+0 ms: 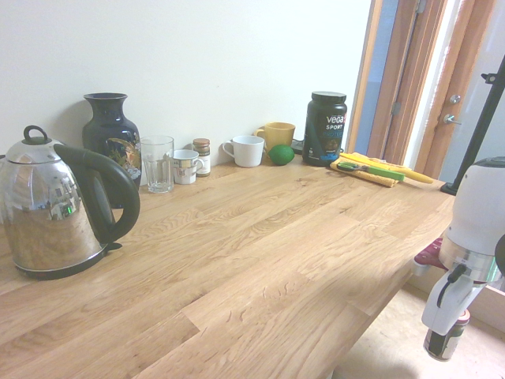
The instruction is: Put seasoning jar in the drawer
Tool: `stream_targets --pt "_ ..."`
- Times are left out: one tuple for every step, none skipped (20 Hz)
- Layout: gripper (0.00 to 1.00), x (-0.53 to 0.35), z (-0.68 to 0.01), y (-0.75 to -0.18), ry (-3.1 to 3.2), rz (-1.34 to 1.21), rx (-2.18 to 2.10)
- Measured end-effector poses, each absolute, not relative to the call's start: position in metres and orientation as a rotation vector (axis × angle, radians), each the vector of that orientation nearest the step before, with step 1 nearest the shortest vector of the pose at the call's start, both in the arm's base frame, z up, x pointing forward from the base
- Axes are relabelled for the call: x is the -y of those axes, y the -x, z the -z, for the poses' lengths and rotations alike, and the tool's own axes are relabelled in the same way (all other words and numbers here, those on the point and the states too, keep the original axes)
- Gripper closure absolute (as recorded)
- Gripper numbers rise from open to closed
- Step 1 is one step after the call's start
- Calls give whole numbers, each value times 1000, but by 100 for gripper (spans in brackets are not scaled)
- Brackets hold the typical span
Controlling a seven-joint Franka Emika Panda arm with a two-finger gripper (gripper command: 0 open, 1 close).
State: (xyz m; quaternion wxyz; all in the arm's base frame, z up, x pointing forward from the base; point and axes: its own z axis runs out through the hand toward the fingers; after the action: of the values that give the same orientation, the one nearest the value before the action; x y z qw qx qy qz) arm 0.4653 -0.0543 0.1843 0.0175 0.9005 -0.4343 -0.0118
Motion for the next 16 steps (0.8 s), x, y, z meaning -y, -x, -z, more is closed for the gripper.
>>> stream_targets --pt "100 54 -180 -464 -2796 43 1349" --pt "100 53 -176 -464 -2795 51 1350" --pt "100 52 -173 -463 -2794 59 1349" --pt "100 51 -169 -462 -2793 67 1346" --pt "100 49 -167 -461 -2793 72 1342" --pt "100 48 -165 -461 -2794 74 1338" --pt "100 46 -163 -461 -2795 74 1334" --pt "100 45 -161 -461 -2796 76 1330" --pt "100 44 -159 -460 -2795 80 1329" --pt "100 43 -157 -459 -2793 85 1332" --pt "100 44 -154 -459 -2790 89 1339" --pt "100 44 -153 -458 -2787 93 1345" --pt "100 44 -151 -458 -2786 95 1347" --pt "100 44 -148 -457 -2784 98 1349" --pt "100 44 -146 -456 -2782 103 1350" --pt "0 44 -144 -456 -2779 109 1353"
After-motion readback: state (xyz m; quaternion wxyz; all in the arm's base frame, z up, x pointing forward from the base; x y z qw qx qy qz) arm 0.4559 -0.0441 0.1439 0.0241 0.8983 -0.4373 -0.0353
